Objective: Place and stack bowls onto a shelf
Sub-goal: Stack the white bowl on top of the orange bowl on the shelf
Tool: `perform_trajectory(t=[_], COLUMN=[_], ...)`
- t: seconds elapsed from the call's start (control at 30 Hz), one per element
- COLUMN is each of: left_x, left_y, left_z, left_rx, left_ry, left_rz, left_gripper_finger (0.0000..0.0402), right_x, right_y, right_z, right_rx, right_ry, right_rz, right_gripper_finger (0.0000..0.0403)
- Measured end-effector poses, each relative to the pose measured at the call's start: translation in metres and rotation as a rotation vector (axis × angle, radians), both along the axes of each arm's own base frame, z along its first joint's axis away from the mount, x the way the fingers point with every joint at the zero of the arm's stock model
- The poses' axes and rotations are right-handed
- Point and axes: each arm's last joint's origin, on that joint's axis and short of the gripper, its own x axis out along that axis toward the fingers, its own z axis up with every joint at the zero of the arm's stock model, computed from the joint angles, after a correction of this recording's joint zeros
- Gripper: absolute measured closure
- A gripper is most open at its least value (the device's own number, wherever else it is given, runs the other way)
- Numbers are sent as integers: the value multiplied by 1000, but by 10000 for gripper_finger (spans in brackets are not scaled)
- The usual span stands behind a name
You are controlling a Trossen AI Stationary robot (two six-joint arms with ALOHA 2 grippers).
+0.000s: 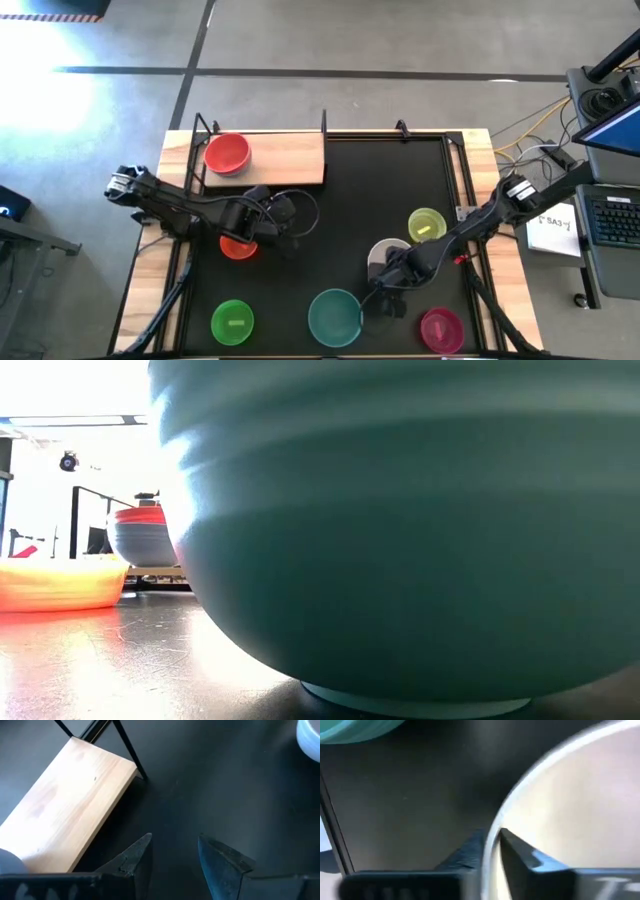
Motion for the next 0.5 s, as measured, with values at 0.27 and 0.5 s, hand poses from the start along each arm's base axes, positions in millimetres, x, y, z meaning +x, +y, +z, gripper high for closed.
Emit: perform_trajectory(t=[0.27,0.5], left_x=[2,13], left_y=[-2,-11], left_z=[0,2], left_rx=[-8,0], left_ry=[-11,5], left_rz=[-25,-331], left_gripper_finger=[262,262], right_x=[6,4], right_y=[2,-5], right_z=[28,67], right_rx=[-33,-79], right_ry=[-62,-182], right_rz=[115,396], right_gripper_finger=[394,394])
